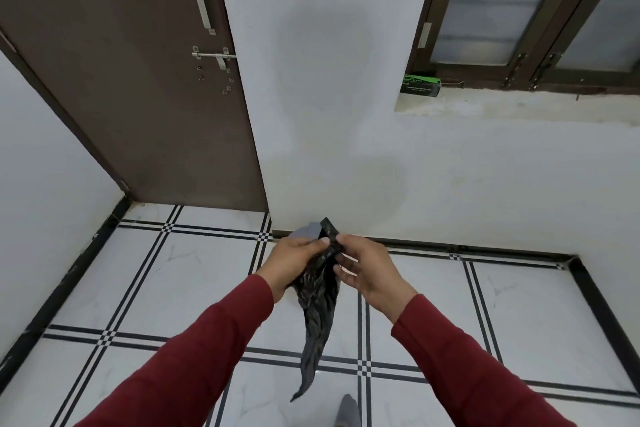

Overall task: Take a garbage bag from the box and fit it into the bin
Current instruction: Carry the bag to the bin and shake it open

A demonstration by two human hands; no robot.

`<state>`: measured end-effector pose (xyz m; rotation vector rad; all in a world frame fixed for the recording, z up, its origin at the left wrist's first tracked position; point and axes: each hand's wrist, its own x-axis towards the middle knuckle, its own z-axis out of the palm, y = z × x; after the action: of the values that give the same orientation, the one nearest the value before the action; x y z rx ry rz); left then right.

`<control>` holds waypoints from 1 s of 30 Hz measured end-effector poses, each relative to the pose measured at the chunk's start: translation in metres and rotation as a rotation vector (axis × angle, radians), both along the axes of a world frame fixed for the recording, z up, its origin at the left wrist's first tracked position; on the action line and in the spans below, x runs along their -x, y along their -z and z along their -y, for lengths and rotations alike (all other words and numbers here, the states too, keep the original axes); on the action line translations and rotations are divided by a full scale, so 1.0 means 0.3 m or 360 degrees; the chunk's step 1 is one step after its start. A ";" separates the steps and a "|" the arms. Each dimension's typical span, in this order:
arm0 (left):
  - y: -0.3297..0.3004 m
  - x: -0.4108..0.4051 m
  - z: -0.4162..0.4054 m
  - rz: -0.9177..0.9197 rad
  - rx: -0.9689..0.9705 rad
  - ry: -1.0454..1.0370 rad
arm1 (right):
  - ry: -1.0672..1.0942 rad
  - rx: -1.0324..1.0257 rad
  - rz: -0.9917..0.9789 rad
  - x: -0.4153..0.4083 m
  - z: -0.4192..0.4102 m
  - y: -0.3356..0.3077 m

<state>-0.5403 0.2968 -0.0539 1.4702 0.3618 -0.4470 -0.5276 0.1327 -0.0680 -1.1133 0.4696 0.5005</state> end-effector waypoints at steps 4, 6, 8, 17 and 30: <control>0.022 -0.054 0.002 -0.0160 0.0154 -0.0211 | -0.0060 0.0072 0.0011 -0.067 0.043 0.026; 0.026 -0.086 -0.001 -0.0254 0.0153 -0.0328 | -0.0136 0.0128 -0.0050 -0.104 0.072 0.034; 0.033 -0.120 -0.004 -0.0315 0.0175 -0.0428 | -0.0203 0.0261 -0.0140 -0.140 0.105 0.045; 0.071 -0.181 -0.008 0.0129 -0.0420 -0.0185 | 0.0046 0.0141 -0.0315 -0.272 0.106 0.080; 0.094 -0.267 -0.080 -0.0061 -0.0571 0.0223 | -0.0090 0.0434 -0.0250 -0.304 0.071 0.093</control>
<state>-0.4603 0.3209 -0.0822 1.8458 0.3845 -0.5428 -0.4364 0.1114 -0.0959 -1.3573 0.6595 0.5882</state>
